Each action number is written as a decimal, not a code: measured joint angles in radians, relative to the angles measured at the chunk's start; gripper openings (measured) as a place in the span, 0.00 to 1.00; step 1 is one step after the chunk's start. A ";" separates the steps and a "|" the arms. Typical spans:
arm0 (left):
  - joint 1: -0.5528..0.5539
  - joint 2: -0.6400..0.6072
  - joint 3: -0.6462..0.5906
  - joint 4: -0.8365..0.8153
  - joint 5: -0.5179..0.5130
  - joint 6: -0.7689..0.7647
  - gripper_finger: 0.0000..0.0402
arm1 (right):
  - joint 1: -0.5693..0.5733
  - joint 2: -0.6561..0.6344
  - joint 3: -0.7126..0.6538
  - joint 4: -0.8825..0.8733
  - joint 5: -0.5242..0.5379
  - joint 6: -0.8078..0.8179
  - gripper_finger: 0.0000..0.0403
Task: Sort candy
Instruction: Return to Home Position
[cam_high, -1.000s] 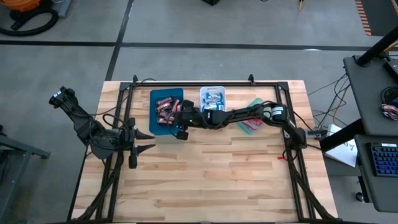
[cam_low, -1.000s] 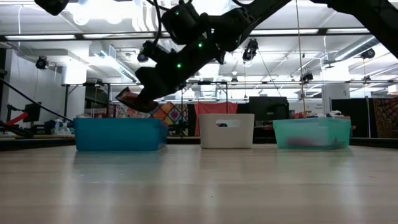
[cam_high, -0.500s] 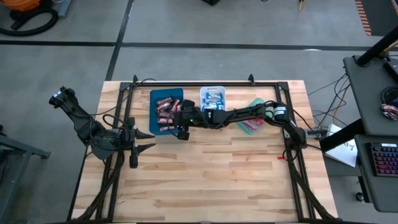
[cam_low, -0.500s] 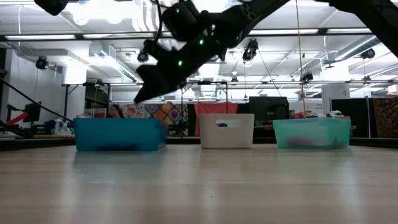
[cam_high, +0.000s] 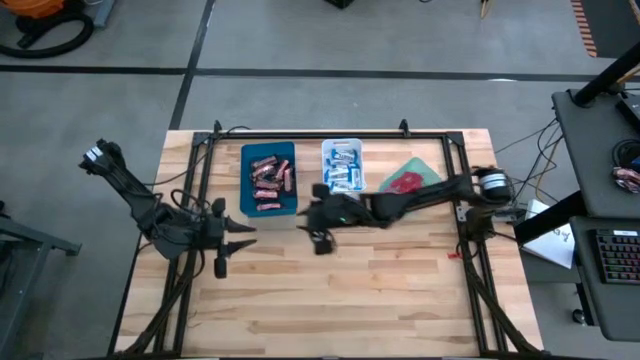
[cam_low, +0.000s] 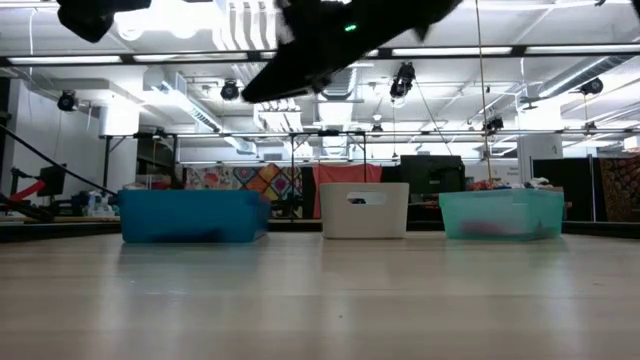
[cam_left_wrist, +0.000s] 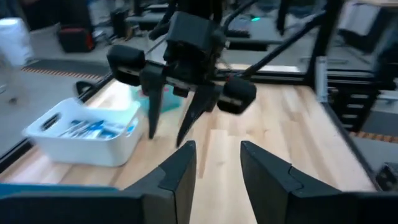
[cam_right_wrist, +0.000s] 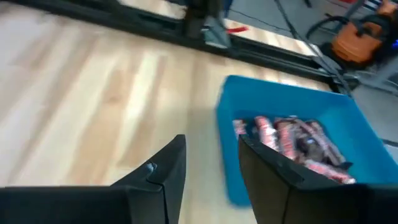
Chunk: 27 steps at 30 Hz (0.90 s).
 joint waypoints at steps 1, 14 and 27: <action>0.000 0.000 -0.022 0.045 0.017 0.023 0.27 | 0.015 -0.030 -0.040 0.011 0.000 0.000 0.34; 0.117 -0.038 -0.237 0.495 0.265 0.405 0.10 | 0.097 -0.569 -0.600 0.198 0.000 0.084 0.33; 0.679 -0.223 -0.275 0.357 0.799 0.438 0.00 | 0.096 -1.059 -0.941 0.235 0.080 0.084 0.31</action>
